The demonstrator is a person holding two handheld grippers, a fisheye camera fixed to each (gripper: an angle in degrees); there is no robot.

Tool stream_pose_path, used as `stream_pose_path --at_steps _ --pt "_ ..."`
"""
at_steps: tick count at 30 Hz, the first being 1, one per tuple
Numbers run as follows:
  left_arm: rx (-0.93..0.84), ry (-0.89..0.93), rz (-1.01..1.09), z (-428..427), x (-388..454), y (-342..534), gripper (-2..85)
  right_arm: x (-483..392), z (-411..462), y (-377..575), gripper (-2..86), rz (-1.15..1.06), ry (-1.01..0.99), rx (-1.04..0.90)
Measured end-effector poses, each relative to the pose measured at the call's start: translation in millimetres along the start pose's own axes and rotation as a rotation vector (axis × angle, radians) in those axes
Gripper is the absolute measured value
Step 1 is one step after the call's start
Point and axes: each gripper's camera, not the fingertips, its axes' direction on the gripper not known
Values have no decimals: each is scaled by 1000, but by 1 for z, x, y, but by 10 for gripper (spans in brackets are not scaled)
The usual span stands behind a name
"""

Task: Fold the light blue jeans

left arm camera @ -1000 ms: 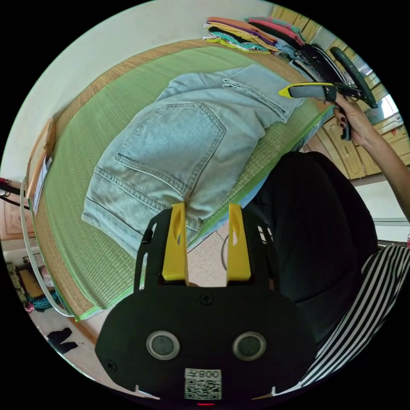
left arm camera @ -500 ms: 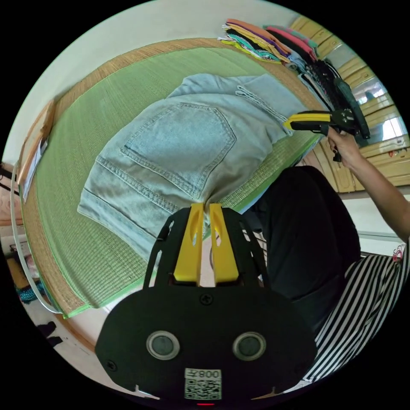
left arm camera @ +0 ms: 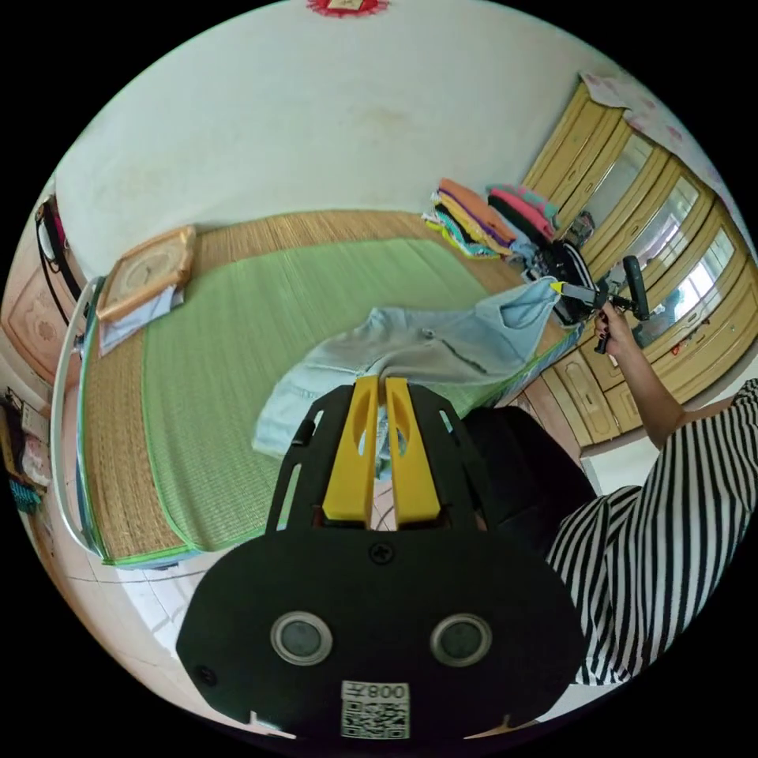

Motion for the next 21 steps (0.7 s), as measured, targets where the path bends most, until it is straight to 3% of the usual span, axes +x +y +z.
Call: stream_pose_path --at_steps 5,9,13,17,21 --pt "121 -96 24 -56 -36 -30 13 44 -74 -8 15 43 3 132" --pt "154 -141 -101 -63 -100 -74 11 113 -79 -28 12 163 55 119" --pt "-45 -346 -322 -10 -184 -109 8 234 -24 3 5 473 59 -29" --pt "-18 -187 -421 26 -208 -76 12 290 20 107 4 679 30 -69" --pt "-111 -116 -414 57 -202 -35 21 235 58 133 16 526 -92 -70"
